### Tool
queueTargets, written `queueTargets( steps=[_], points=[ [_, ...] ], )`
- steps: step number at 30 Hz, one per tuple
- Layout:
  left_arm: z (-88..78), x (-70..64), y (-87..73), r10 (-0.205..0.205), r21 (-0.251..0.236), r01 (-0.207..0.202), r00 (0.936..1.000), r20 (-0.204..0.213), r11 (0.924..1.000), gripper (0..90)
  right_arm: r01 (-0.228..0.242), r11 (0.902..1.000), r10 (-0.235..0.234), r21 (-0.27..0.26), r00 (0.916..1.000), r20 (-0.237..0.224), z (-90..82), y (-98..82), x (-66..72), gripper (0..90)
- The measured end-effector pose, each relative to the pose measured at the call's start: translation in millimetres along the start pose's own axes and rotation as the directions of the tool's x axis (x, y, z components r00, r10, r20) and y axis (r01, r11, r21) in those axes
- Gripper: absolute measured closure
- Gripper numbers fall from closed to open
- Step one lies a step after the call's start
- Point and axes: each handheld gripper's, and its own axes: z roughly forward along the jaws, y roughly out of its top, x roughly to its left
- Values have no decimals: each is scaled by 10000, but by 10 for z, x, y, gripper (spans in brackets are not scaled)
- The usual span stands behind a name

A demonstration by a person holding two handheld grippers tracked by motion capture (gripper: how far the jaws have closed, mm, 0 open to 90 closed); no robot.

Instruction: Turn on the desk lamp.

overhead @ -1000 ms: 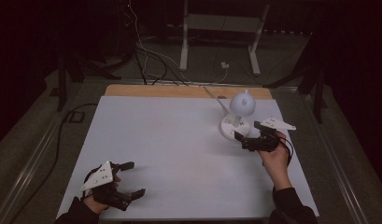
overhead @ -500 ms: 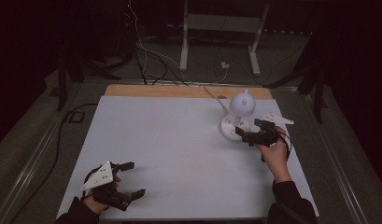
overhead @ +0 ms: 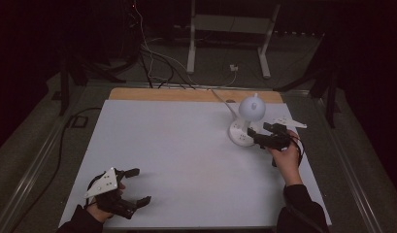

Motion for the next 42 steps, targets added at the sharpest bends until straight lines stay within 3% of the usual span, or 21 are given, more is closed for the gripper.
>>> queueTargets(
  steps=[3,6,12,19,27,34,42],
  points=[
    [3,3,1,-17,-12,17,10000,15,10000,3,117,9999,-118,55,9998,174,13,-18,-8,214],
    [4,0,-2,-20,6,20,10000,3,10000,3,-128,9998,127,119,9998,134,14,-26,-15,284],
    [3,1,-3,-12,24,12,10000,-9,10000,3,-55,9996,45,279,9994,355,33,-47,-32,538],
    [4,2,-3,-15,34,15,10000,4,10000,3,366,9981,-386,495,9984,408,67,-90,-64,688],
    [5,8,-2,-31,26,31,10000,2,10000,3,1096,9908,-1158,794,9901,791,100,-129,-92,884],
    [4,9,-4,-44,33,44,10000,-6,10000,3,910,9916,-987,918,9916,831,125,-145,-99,900],
    [2,3,-4,-24,26,24,10000,-1,10000,3,1094,9877,-1206,1116,9878,989,193,-186,-79,900]
  ],
)
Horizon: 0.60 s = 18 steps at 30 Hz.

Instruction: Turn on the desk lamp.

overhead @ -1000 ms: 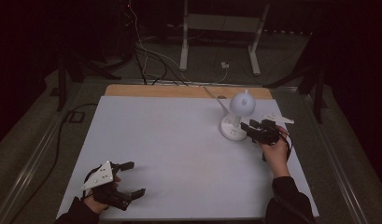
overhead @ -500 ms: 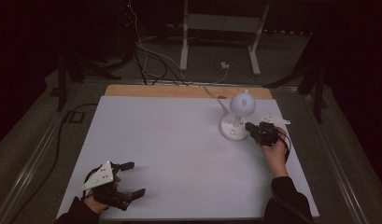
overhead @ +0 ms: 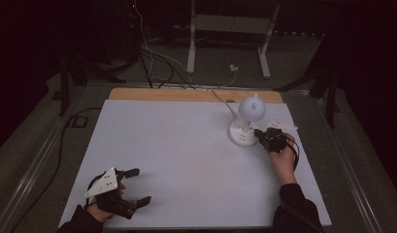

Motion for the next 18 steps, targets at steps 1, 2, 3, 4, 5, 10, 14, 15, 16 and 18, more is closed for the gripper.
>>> queueTargets(
  steps=[1,2,3,4,5,10,14,15,16,18],
  points=[
    [0,2,0,-8,-15,8,10000,6,10000,3,34,10000,-34,15,10000,3,8,-2,1,900],
    [0,4,0,-21,-17,21,10000,-3,10000,3,66,10000,-67,44,10000,74,15,-4,5,900],
    [-1,4,0,-21,-5,21,10000,-1,10000,3,30,10000,-30,57,10000,14,22,-7,3,900],
    [-1,2,0,-11,-10,11,10000,-1,10000,3,5,10000,-5,69,10000,30,28,-11,5,900],
    [0,0,0,-4,2,4,10000,1,10000,3,43,9999,-44,100,10000,69,34,-12,6,900],
    [-2,2,-1,-10,3,10,10000,-4,10000,3,56,9999,-57,83,10000,53,48,-16,7,900],
    [0,3,-2,-15,17,15,10000,-6,10000,3,127,9999,-128,45,9998,160,54,-19,5,900],
    [-1,1,-2,-8,18,8,10000,-9,10000,3,63,10000,-64,47,9999,131,56,-20,1,900],
    [-2,0,-1,-12,13,12,10000,-4,10000,3,42,10000,-42,20,9999,135,57,-24,0,900],
    [-4,4,0,-8,-6,8,10000,-8,10000,3,99,9999,-100,31,9997,231,63,-33,1,900]
  ],
)
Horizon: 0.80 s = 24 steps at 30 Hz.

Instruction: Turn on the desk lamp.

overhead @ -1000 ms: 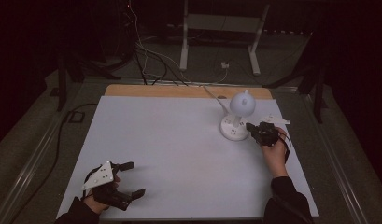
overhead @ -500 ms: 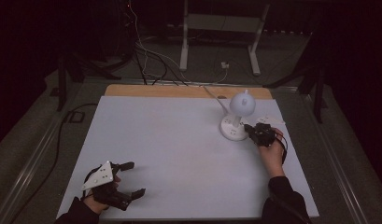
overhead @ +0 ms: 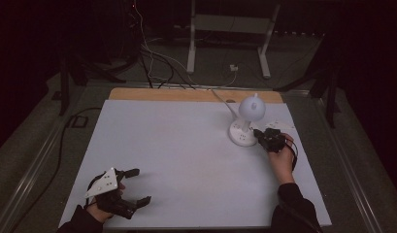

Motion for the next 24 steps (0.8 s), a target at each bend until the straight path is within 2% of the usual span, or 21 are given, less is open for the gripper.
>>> queueTargets(
  steps=[12,14,24],
  points=[
    [0,-1,-1,-15,14,15,10000,9,10000,3,2,10000,-2,19,9999,100,9,-9,-7,900],
    [0,-2,-2,-7,15,7,10000,8,10000,3,-136,9999,136,15,9999,65,9,-9,-12,900],
    [4,-2,-3,-12,36,12,10000,12,10000,3,-65,10000,65,16,9999,115,12,-9,-5,900]
  ],
)
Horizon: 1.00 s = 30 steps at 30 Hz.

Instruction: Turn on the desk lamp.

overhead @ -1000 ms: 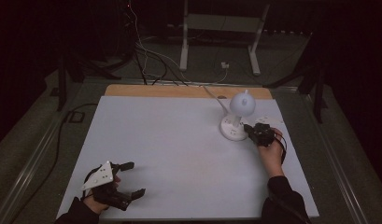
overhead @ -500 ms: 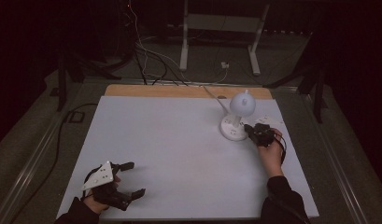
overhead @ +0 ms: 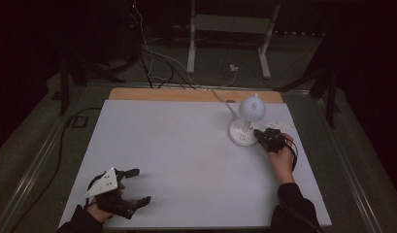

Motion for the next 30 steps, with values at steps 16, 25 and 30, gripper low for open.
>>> queueTargets(
  steps=[16,25,30],
  points=[
    [3,9,-2,-32,9,32,10000,4,10000,3,175,9996,-175,-221,9998,2,-21,14,44,843],
    [-2,3,0,-9,6,9,10000,-7,10000,3,9,9980,-51,-624,9977,-673,-76,91,69,599],
    [-5,4,2,-5,-10,5,10000,-8,10000,3,243,9961,-317,-843,9956,-884,-90,89,101,443]
  ],
)
